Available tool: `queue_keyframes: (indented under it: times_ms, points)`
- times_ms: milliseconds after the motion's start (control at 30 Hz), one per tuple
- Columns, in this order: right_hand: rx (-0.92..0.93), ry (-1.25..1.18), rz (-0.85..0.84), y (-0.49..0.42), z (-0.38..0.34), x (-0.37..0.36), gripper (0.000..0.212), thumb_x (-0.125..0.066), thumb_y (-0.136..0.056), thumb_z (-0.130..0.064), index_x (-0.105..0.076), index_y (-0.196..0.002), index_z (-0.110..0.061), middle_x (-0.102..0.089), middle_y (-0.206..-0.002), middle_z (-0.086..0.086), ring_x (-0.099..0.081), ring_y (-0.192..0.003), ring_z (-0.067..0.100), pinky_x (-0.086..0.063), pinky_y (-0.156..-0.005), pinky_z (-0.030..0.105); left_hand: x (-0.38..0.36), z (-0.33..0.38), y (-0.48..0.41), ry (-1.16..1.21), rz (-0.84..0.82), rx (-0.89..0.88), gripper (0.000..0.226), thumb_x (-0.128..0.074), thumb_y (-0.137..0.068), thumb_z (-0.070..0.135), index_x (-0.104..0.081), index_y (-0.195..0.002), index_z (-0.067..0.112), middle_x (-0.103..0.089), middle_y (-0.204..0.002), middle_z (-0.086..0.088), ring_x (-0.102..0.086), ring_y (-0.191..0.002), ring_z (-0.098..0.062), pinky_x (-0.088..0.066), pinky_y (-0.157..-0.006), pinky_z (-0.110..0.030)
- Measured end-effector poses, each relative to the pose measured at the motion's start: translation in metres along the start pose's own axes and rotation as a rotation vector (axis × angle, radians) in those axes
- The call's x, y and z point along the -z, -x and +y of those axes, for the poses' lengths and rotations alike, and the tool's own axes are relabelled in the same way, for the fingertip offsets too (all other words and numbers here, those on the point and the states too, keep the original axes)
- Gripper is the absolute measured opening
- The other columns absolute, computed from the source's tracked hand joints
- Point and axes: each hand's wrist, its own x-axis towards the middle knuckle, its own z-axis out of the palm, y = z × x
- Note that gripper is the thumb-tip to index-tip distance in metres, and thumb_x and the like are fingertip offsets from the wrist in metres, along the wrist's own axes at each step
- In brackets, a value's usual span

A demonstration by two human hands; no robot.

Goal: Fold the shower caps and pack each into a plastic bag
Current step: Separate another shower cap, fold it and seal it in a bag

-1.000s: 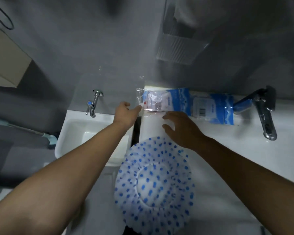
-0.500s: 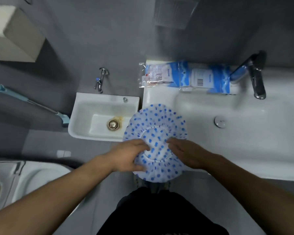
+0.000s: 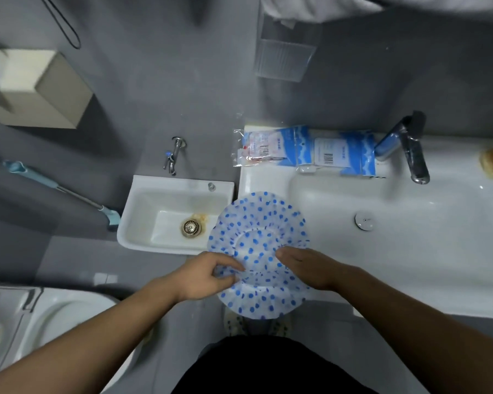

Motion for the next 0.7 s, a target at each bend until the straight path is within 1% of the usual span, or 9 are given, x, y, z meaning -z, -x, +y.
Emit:
queue_keyframes:
  times_ms: [67, 100, 167, 233, 333, 433, 500, 600, 700]
  points:
    - [0.062, -0.025, -0.011, -0.002, 0.004, 0.001, 0.044, -0.028, -0.104, -0.041, -0.047, -0.139, -0.022, -0.048, -0.146, 0.000, -0.044, -0.132, 0.017, -0.025, -0.118, 0.037, 0.000, 0.003, -0.003, 0.121, 0.063, 0.016, 0.037, -0.058, -0.083, 0.057, -0.073, -0.085, 0.023, -0.068, -0.083, 0.018, -0.064, -0.082, -0.005, -0.053, -0.084, -0.032]
    - [0.082, -0.057, -0.003, 0.000, 0.004, 0.002, 0.044, -0.033, -0.100, -0.050, -0.052, -0.131, -0.027, -0.054, -0.137, -0.003, -0.049, -0.124, 0.014, -0.033, -0.113, 0.040, 0.000, 0.004, -0.004, 0.170, 0.086, 0.014, 0.042, -0.057, -0.087, 0.055, -0.065, -0.075, 0.015, -0.058, -0.070, 0.010, -0.056, -0.069, -0.010, -0.048, -0.073, -0.033]
    - [0.089, -0.138, 0.028, 0.008, 0.001, 0.001, 0.051, -0.046, -0.092, -0.059, -0.051, -0.134, -0.030, -0.050, -0.130, -0.015, -0.045, -0.119, 0.004, -0.034, -0.106, 0.030, -0.001, 0.008, -0.007, 0.230, 0.119, 0.033, 0.046, -0.054, -0.095, 0.047, -0.049, -0.066, 0.012, -0.043, -0.064, 0.002, -0.042, -0.062, -0.012, -0.037, -0.064, -0.033]
    - [0.121, -0.123, 0.136, 0.014, -0.002, -0.002, 0.052, -0.056, -0.089, -0.055, -0.053, -0.133, -0.027, -0.047, -0.120, -0.021, -0.043, -0.113, -0.001, -0.033, -0.096, 0.024, -0.001, 0.012, -0.009, 0.257, 0.136, 0.078, 0.045, -0.053, -0.098, 0.041, -0.044, -0.063, 0.014, -0.040, -0.063, 0.001, -0.039, -0.060, -0.012, -0.035, -0.064, -0.031]
    - [0.153, -0.116, 0.313, 0.009, 0.004, -0.010, 0.031, -0.052, -0.094, -0.045, -0.068, -0.089, -0.019, -0.067, -0.086, -0.010, -0.060, -0.079, 0.008, -0.046, -0.076, 0.027, -0.001, 0.017, -0.013, 0.290, 0.127, 0.148, 0.046, -0.054, -0.099, 0.036, -0.039, -0.059, 0.018, -0.035, -0.057, 0.003, -0.035, -0.054, -0.011, -0.032, -0.060, -0.029]
    - [0.009, -0.252, 0.379, -0.005, 0.010, -0.012, 0.041, -0.046, -0.099, -0.034, -0.055, -0.062, -0.018, -0.059, -0.064, -0.005, -0.055, -0.058, 0.010, -0.042, -0.061, 0.021, 0.001, 0.020, -0.019, 0.292, 0.143, 0.220, 0.049, -0.057, -0.097, 0.035, -0.037, -0.056, 0.018, -0.036, -0.052, 0.005, -0.034, -0.045, -0.007, -0.033, -0.054, -0.025]
    - [-0.073, -0.290, 0.411, -0.018, 0.015, -0.014, 0.045, -0.050, -0.098, -0.032, -0.047, -0.056, -0.016, -0.049, -0.056, -0.003, -0.048, -0.050, 0.009, -0.039, -0.056, 0.020, 0.001, 0.022, -0.024, 0.246, 0.167, 0.282, 0.050, -0.061, -0.095, 0.037, -0.039, -0.055, 0.018, -0.041, -0.053, 0.001, -0.038, -0.045, -0.007, -0.036, -0.053, -0.022]
    - [-0.155, -0.194, 0.438, -0.034, 0.020, -0.018, 0.048, -0.062, -0.089, -0.028, -0.035, -0.051, -0.017, -0.036, -0.051, -0.001, -0.037, -0.044, 0.010, -0.037, -0.052, 0.021, -0.003, 0.027, -0.034, 0.051, 0.221, 0.387, 0.036, -0.072, -0.086, 0.038, -0.055, -0.064, 0.015, -0.060, -0.066, -0.002, -0.054, -0.060, -0.013, -0.043, -0.060, -0.026]
    - [-0.204, 0.097, 0.543, -0.038, 0.013, -0.025, 0.029, -0.070, -0.081, -0.025, -0.049, -0.062, -0.018, -0.051, -0.061, -0.002, -0.050, -0.058, 0.011, -0.047, -0.064, 0.026, -0.011, 0.038, -0.036, -0.224, 0.311, 0.440, 0.026, -0.073, -0.079, 0.024, -0.054, -0.096, 0.016, -0.065, -0.095, -0.005, -0.062, -0.085, -0.021, -0.044, -0.067, -0.030]
